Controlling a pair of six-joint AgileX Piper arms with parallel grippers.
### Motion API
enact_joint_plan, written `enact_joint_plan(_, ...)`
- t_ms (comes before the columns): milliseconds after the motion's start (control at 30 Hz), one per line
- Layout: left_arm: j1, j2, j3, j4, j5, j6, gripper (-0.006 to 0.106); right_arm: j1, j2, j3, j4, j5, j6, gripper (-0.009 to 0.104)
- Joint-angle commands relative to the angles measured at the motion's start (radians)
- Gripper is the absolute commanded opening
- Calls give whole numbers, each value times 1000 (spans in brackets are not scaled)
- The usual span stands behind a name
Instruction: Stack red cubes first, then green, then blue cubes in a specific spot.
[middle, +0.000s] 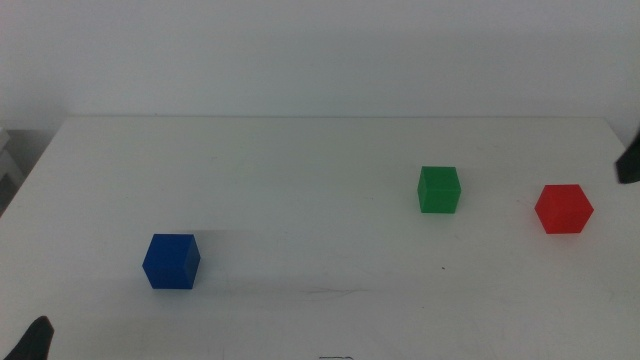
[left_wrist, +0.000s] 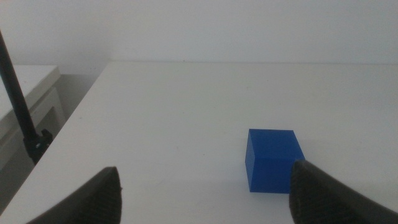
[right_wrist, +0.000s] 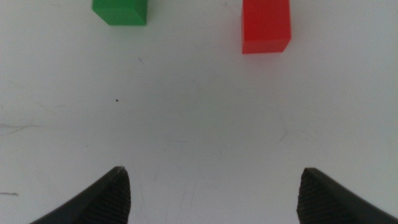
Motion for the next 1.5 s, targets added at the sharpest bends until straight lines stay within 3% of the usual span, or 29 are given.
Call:
enact_joint_plan(0,-2,-17,-3,-8,-79,-8,90,-5,43,-39,-1,-69,-1,91)
enact_joint_plan(167,-2,-17,-3,-8,-79,-8,90,-5,227,-134,-68,-75,-1,91)
enact_joint_plan(633,-2,-17,-3,-8,-79,-8,90,-6,707,-540,-95,65,-7,91)
enact_joint_plan(800,-2,-17,-3,-8,-79,-8,90,-15,751,-571,-132,83,-7,91)
enact_joint_plan(1467,-2,-17,-3,-8,-79,-8,90,-76,836,-571,-95,70,-7,91)
